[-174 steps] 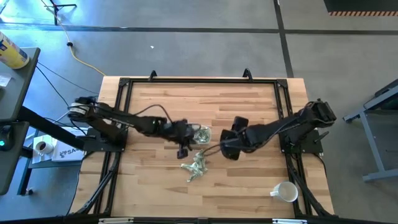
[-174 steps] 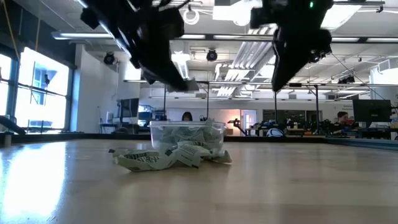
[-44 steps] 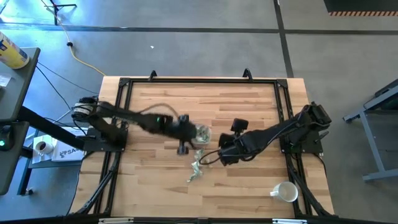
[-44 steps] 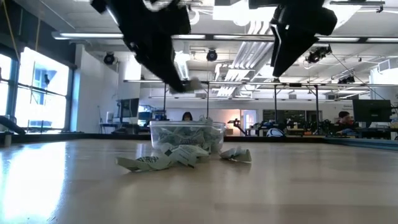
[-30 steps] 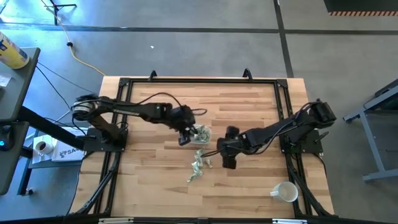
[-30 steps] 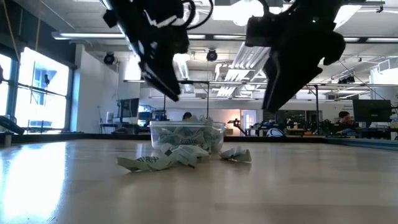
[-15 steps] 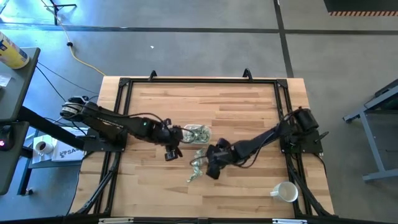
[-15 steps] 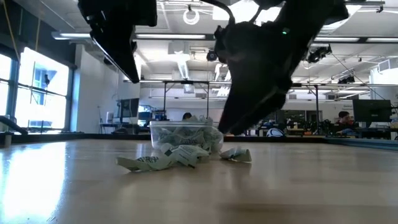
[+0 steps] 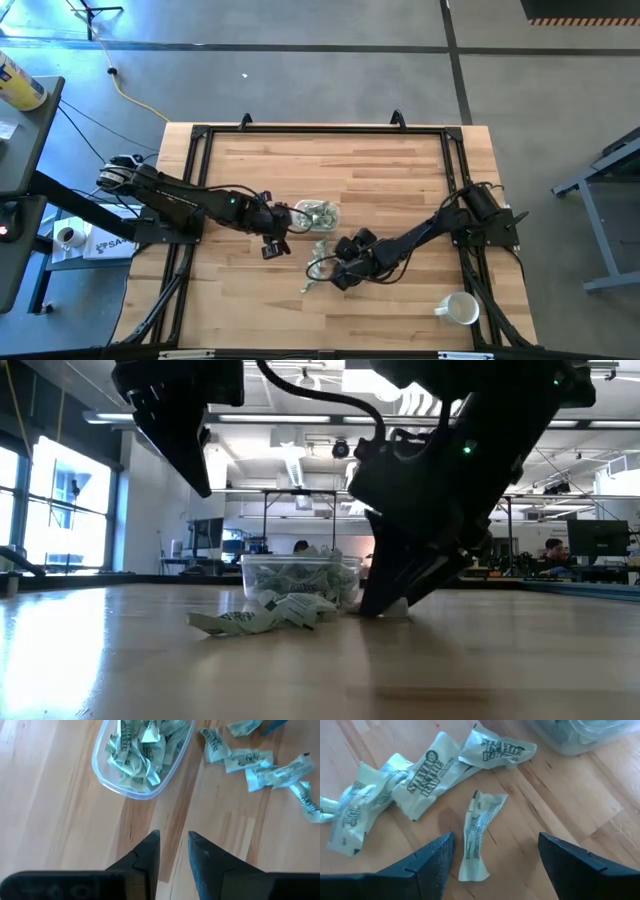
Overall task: Pick and place Stevia / Truvia into bins
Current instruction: Put the stevia packet into the transparent container
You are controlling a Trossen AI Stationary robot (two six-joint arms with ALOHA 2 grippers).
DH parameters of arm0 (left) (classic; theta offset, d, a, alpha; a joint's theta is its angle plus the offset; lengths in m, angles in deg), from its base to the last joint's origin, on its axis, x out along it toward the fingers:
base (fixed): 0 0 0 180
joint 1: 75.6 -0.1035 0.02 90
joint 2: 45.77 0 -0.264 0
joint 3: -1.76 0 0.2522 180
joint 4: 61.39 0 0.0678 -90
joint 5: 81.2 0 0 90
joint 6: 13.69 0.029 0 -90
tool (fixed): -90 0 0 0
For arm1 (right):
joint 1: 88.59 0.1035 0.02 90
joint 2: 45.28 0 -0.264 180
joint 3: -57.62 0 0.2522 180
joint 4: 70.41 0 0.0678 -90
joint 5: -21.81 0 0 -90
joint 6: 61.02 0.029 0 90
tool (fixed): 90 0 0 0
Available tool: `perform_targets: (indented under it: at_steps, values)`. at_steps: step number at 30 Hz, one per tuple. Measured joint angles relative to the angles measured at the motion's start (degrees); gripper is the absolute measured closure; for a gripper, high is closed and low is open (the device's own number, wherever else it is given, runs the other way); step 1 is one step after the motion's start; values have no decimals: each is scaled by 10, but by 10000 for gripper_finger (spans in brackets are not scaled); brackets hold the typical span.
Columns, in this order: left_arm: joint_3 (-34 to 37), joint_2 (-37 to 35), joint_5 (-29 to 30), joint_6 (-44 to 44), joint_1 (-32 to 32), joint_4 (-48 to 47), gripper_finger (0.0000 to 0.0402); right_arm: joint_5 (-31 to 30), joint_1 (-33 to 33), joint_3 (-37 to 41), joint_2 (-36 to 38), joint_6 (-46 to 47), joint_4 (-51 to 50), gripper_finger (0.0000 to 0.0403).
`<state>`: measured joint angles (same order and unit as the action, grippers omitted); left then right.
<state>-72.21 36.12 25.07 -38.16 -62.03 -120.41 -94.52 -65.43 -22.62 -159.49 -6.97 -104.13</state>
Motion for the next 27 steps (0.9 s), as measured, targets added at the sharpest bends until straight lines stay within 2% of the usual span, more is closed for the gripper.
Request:
perform_targets:
  at_steps: [3,6,10,14,16,21,25,27]
  values:
    - [0,0,0,0,0,-4,268,-4,-2,0,-2,1,-3,130]
    - [0,0,0,0,0,-2,270,6,-10,-1,-2,0,-9,165]
    - [0,0,0,-1,0,1,273,37,-26,-1,3,-10,-10,251]
    - [0,0,0,-4,-1,1,273,68,-41,1,24,-43,-22,360]
    - [0,0,0,-16,-1,-6,273,80,-49,3,44,-53,-43,390]
    - [0,0,11,-84,0,-62,273,87,-79,2,118,-62,-90,387]
    - [0,0,25,-129,0,-89,273,56,-124,1,171,-150,-75,394]
    - [0,0,24,-131,0,-78,273,106,-160,0,173,-207,-47,384]
